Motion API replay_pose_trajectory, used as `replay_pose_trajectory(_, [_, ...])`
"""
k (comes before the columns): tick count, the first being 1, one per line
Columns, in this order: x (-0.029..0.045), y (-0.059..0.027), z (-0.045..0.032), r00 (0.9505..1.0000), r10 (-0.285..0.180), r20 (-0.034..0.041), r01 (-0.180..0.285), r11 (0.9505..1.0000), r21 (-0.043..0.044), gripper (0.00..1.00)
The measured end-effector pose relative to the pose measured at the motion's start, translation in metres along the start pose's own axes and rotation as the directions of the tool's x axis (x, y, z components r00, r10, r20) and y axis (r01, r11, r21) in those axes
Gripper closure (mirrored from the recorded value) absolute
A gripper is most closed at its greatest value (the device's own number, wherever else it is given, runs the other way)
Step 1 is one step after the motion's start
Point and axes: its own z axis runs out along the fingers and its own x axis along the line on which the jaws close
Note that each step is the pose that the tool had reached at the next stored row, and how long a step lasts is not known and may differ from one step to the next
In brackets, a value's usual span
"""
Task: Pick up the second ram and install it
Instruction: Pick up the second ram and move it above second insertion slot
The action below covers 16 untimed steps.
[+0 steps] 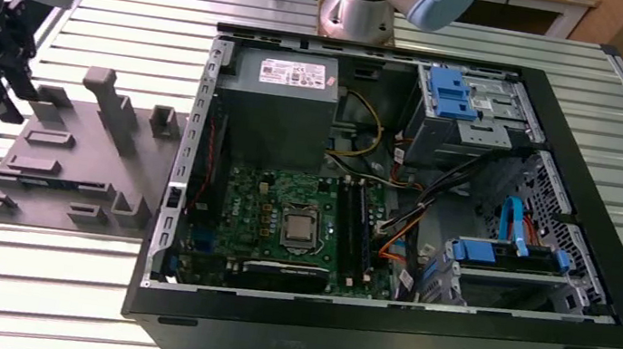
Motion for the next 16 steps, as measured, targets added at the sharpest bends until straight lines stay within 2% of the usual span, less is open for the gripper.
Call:
replay_pose_trajectory(2, [0.0005,0.0001,0.0025,1.0000,-0.004,0.0001,0.004,1.0000,0.0011,0.58])
replay_pose_trajectory(3, [0.0008,0.0002,0.0038,1.0000,-0.005,0.0000,0.005,1.0000,0.0015,0.65])
replay_pose_trajectory(9, [0.0020,0.0012,0.0104,1.0000,-0.008,0.0000,0.008,1.0000,0.0061,0.65])
replay_pose_trajectory(16, [0.0020,0.0014,0.0121,1.0000,-0.008,0.0004,0.008,0.9999,0.0071,0.65])
